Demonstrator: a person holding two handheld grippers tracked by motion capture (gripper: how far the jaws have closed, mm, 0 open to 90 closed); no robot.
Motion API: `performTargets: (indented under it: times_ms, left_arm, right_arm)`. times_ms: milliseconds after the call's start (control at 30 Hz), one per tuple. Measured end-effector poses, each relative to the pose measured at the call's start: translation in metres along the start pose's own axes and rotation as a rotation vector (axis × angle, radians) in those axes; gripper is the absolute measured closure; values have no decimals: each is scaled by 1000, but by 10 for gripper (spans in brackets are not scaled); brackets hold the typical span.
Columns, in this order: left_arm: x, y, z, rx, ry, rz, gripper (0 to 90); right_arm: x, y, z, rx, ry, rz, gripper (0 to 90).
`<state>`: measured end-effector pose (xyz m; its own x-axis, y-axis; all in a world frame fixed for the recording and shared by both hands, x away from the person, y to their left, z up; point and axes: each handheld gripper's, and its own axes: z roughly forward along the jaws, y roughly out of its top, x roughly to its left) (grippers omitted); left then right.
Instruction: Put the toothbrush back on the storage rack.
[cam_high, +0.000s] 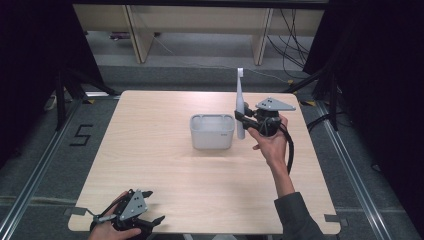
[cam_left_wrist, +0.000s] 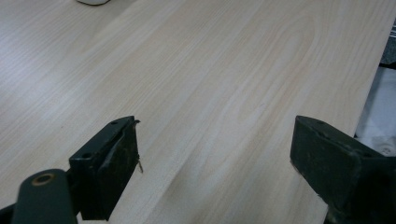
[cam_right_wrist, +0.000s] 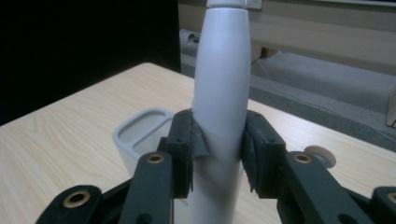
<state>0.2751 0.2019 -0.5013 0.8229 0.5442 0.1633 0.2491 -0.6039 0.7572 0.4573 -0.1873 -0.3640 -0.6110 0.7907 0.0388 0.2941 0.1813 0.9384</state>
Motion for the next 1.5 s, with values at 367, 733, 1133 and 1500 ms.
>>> performTargets:
  times_ms: [367, 733, 1133, 1500]
  left_arm:
    - [0, 0, 0, 1, -13, -6, 148]
    - [0, 0, -1, 0, -12, -6, 148]
    - [0, 0, -1, -5, -9, -7, 148]
    - [0, 0, -1, -1, -1, 0, 148]
  right_arm:
    - [2, 10, 14, -16, 2, 5, 666]
    - [2, 17, 32, -13, -16, 47, 665]
    - [-4, 14, 52, -19, -37, 64, 665]
    - [-7, 4, 64, -6, -37, 105, 664]
